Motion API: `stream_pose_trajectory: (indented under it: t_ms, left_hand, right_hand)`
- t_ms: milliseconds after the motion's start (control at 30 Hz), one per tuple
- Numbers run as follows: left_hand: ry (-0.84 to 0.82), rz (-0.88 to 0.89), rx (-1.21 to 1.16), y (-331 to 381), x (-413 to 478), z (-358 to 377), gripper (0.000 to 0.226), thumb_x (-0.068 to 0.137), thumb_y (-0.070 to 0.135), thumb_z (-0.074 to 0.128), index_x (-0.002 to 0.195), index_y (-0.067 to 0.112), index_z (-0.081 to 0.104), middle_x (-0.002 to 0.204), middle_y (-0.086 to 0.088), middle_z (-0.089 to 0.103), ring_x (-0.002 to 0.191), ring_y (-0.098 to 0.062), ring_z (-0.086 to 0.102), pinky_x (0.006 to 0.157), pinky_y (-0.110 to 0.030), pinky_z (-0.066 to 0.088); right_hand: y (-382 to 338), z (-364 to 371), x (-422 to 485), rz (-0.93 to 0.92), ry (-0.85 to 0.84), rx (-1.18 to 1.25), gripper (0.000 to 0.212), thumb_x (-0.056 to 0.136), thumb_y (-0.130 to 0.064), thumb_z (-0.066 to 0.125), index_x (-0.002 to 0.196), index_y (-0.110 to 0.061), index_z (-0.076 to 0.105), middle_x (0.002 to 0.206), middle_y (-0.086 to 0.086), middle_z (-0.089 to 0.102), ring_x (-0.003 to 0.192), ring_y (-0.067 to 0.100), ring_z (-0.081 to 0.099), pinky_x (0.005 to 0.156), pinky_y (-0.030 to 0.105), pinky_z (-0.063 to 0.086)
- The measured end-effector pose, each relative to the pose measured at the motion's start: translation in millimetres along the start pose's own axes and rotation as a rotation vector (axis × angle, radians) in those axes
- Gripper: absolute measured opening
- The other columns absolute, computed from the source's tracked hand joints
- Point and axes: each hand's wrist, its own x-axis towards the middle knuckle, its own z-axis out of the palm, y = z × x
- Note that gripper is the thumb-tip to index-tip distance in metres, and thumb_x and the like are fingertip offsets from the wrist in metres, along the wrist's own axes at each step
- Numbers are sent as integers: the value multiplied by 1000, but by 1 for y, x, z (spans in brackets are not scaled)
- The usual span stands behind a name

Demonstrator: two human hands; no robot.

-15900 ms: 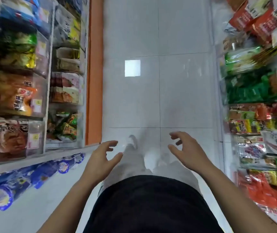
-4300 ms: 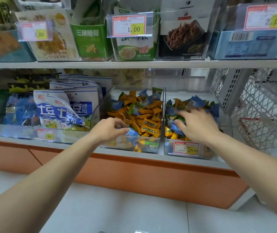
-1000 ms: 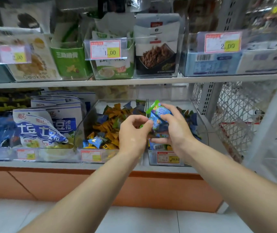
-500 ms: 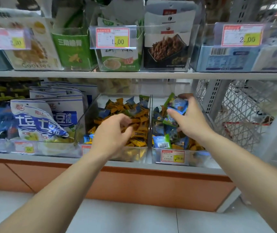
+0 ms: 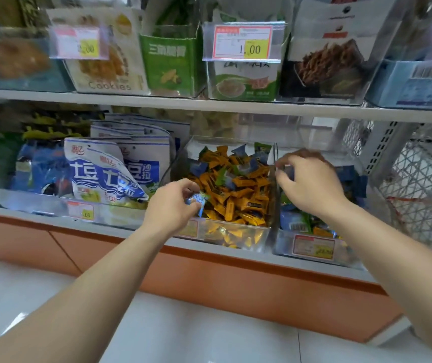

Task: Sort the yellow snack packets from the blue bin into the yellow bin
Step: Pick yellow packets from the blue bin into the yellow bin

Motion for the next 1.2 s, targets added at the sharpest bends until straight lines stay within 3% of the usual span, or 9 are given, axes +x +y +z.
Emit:
stream_pose_trajectory:
  t_ms: [133,200,400,500,700,867,933,1000,1200]
  left_hand:
    - [86,11,-235,3,3,-17,39,85,15,76,116,31,59,98,14,57,88,-4,57,67,-5,39]
    - [80,35,-213,-1,2,-26,52,84,11,74,129,30,55,102,5,55,90,-9,55,72,-9,38]
    - [12,-17,-195,-28,-13,-43,45,80,8,74,114,30,57,105,7,61,97,-14,64,82,-31,54]
    - [3,-19,-221,-39,-19,-47,52,83,8,73,122,34,52,106,13,60,100,-10,61,83,-36,58]
    - [5,-58,-350,-47,-20,-55,39,90,-2,63,111,31,64,111,2,60,81,-18,70,66,-34,62]
    - [28,-46,-468,-39,-21,-49,41,84,16,76,120,26,61,116,6,61,102,-14,64,84,-37,59]
    - [20,-19,-546,-32,-23,-48,50,79,30,83,124,26,60,112,12,63,108,-13,63,91,-39,56]
    - [17,0,-644,-25,-23,-51,42,80,33,81,117,27,62,100,13,67,100,-14,68,83,-43,60]
    - [204,23,-399,-40,-21,-73,19,86,29,76,96,31,60,86,7,67,74,-13,67,62,-41,60]
  right_hand:
    - [-48,5,-8,-180,-187,402,24,98,-27,53,117,-29,67,107,-18,64,92,-7,56,75,10,40]
    - [-71,18,-1,-237,-320,452,27,100,-25,51,122,-30,65,111,-20,62,97,-9,55,77,6,37]
    - [-119,79,42,-281,-539,325,42,98,-17,55,139,-25,53,140,-4,56,125,11,52,100,27,43]
    - [-123,104,51,-291,-641,101,53,90,-31,68,140,-24,51,138,-1,55,119,18,56,95,33,49]
    - [-118,107,43,-302,-396,55,29,92,-27,63,120,-32,65,118,-4,67,99,18,62,79,36,57]
    - [-118,64,29,-102,-268,680,21,93,-12,61,108,-22,70,109,-8,68,96,5,64,72,15,52]
    - [-126,46,20,-99,-351,910,22,93,-6,61,108,-17,71,103,-3,72,93,6,68,67,15,53]
    - [-137,37,13,-113,-427,1057,19,91,-4,64,108,-12,70,98,3,74,88,11,70,67,20,56]
    - [-150,60,24,32,-261,957,2,93,-21,65,93,-21,67,84,-3,71,70,4,66,58,14,50]
